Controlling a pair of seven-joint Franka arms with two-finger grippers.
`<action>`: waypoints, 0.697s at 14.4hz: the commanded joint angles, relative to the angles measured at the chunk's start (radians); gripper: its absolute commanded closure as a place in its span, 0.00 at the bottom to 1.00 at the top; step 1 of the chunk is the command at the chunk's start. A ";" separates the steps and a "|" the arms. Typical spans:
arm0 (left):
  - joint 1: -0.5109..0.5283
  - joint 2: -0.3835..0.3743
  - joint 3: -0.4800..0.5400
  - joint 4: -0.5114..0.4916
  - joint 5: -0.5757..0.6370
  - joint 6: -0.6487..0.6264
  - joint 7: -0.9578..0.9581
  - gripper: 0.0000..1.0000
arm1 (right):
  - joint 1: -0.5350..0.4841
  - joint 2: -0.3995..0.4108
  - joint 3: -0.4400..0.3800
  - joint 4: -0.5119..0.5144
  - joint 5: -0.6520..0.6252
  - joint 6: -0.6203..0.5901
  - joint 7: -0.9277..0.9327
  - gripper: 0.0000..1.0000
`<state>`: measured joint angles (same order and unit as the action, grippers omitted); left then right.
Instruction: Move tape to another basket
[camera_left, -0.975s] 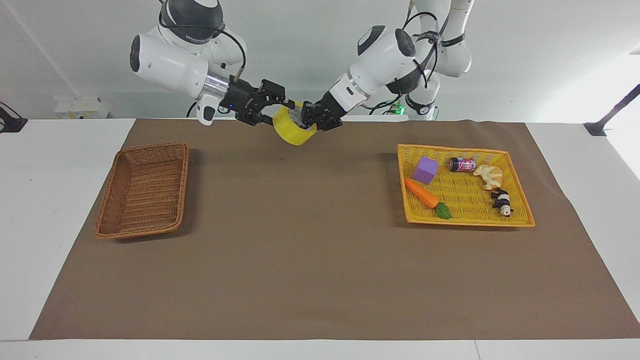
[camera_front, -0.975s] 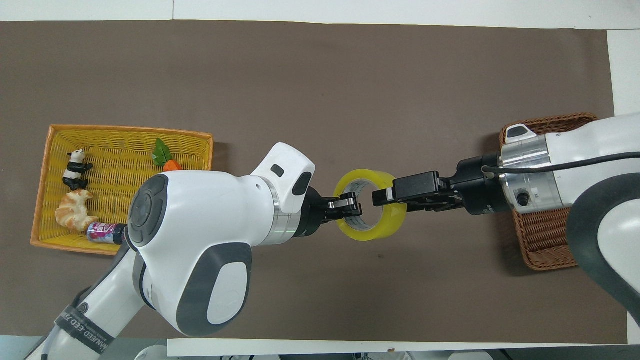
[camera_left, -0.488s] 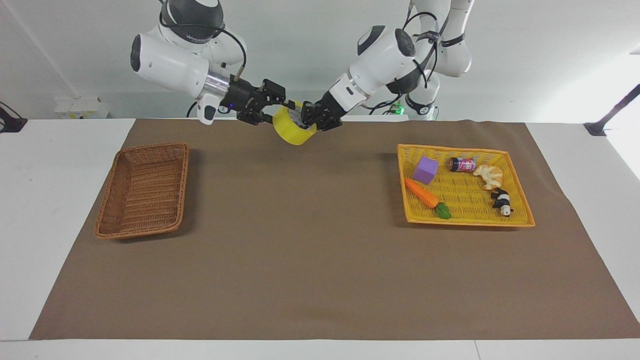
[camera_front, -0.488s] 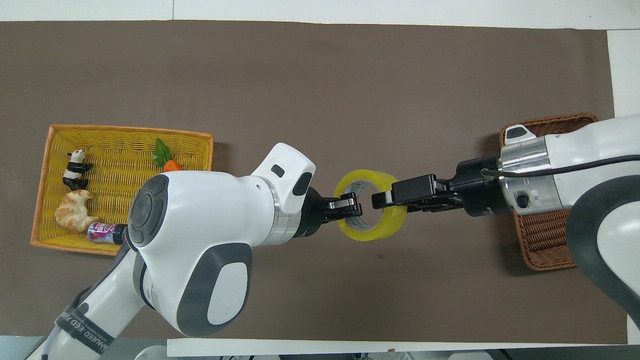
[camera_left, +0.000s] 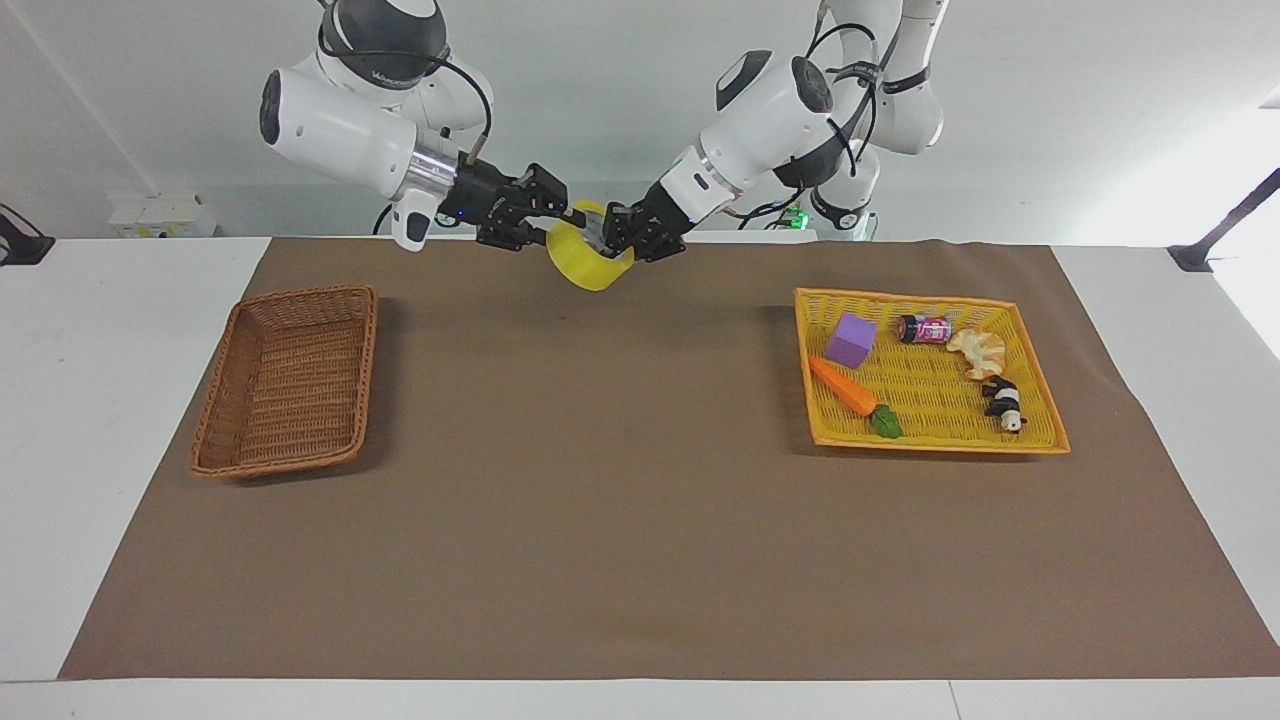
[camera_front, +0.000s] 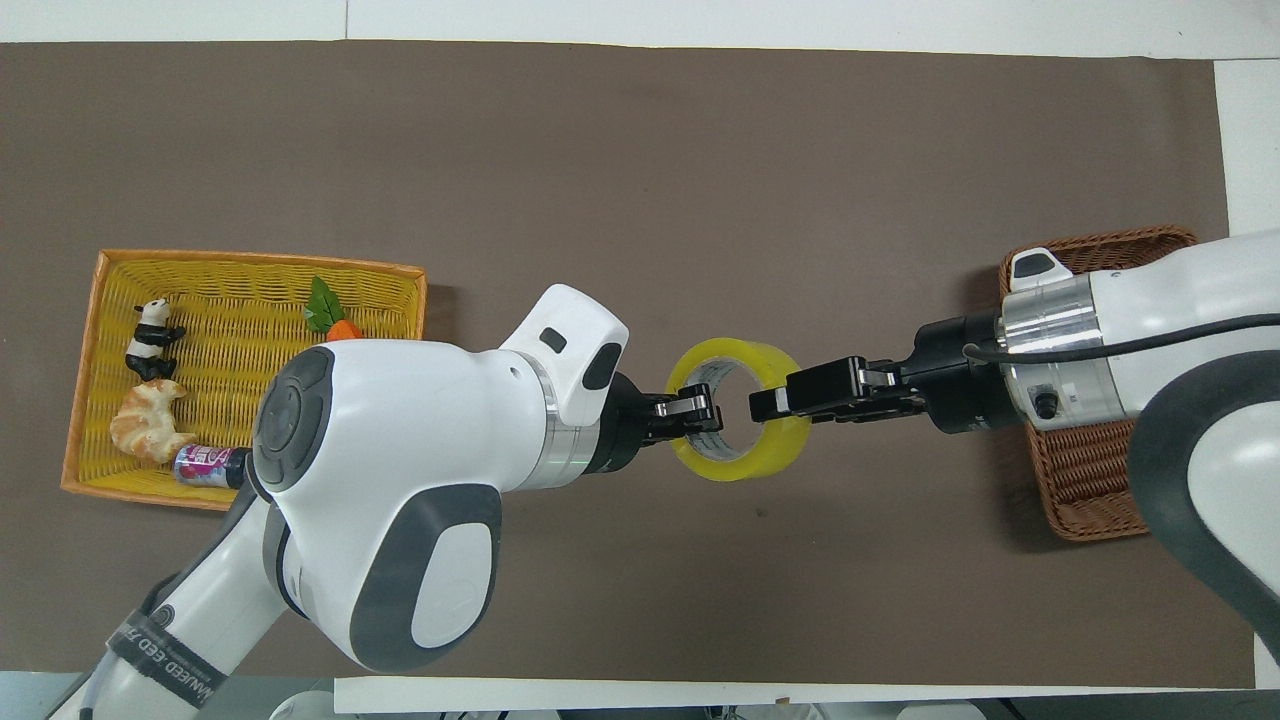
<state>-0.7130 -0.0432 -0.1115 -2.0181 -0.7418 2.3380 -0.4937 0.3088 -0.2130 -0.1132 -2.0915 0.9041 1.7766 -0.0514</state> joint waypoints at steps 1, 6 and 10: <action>-0.011 -0.003 0.004 0.013 0.015 -0.002 -0.029 1.00 | 0.004 -0.026 0.004 -0.024 0.007 0.020 -0.002 0.97; -0.003 -0.009 0.006 0.025 0.066 -0.037 -0.028 0.71 | -0.004 -0.025 0.003 -0.021 -0.007 0.010 -0.004 0.98; 0.110 -0.034 0.015 0.195 0.110 -0.349 -0.077 0.05 | -0.010 -0.025 0.003 -0.019 -0.008 0.007 -0.004 0.98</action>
<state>-0.6804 -0.0568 -0.1017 -1.9107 -0.6724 2.1445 -0.5321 0.3079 -0.2141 -0.1120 -2.0937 0.9029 1.7767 -0.0538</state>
